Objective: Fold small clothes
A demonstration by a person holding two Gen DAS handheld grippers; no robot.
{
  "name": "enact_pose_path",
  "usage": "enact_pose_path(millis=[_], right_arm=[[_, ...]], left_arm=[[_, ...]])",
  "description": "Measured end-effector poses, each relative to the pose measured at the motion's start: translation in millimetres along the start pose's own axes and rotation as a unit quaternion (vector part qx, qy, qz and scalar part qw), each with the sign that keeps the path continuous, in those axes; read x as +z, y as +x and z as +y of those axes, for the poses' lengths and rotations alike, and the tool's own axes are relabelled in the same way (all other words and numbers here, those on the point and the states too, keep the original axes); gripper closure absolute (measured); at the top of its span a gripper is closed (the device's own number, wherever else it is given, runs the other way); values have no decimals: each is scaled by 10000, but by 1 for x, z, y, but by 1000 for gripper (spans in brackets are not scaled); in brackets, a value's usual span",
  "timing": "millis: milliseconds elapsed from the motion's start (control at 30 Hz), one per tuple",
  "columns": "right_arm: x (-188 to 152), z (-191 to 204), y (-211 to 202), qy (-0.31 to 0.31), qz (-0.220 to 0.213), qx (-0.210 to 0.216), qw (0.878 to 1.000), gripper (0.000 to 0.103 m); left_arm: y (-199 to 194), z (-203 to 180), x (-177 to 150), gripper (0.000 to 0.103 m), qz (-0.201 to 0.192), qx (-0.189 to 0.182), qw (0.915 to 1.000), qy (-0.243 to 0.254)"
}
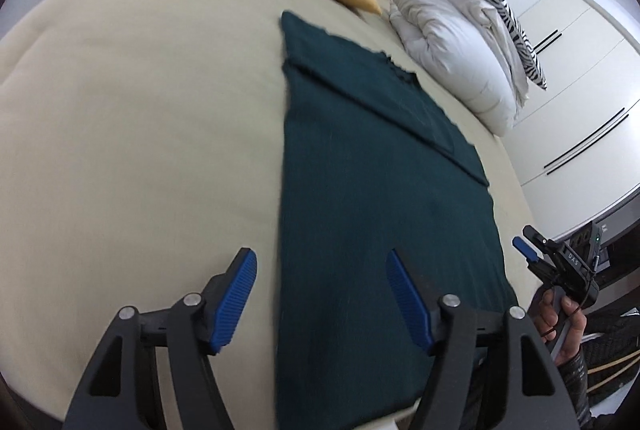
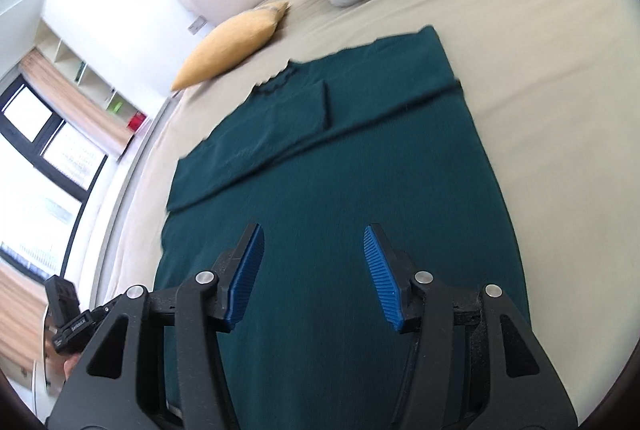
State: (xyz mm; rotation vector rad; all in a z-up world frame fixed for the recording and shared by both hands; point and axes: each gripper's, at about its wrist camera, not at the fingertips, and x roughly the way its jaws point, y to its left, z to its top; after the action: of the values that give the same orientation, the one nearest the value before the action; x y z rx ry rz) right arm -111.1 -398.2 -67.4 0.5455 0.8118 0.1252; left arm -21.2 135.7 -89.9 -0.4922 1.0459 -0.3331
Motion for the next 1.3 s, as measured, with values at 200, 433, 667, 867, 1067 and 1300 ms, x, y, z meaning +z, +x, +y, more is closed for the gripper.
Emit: enact_pose_path(millis=[200, 433, 667, 867, 1067, 1300], right_arm=[[-37, -6, -28, -324, 231, -49, 9992, 52], [-65, -36, -58, 9, 301, -111, 9995, 52], [-86, -80, -104, 481, 299, -336, 9978, 52], [-100, -105, -114, 555, 737, -556, 9942, 52], [-104, -112, -104, 607, 1028, -556, 9913, 54], [-101, -114, -99, 767, 1228, -627, 9875, 68]], left_arm=[[-8, 15, -37, 35, 313, -195, 9986, -370], [-10, 13, -52, 53, 636, -305, 9960, -552], [-3, 10, -53, 89, 836, -315, 9944, -569], [-3, 10, -54, 94, 868, -311, 9945, -497], [-7, 10, -57, 95, 884, -308, 9947, -415], [-6, 8, -56, 95, 874, -315, 9949, -390]])
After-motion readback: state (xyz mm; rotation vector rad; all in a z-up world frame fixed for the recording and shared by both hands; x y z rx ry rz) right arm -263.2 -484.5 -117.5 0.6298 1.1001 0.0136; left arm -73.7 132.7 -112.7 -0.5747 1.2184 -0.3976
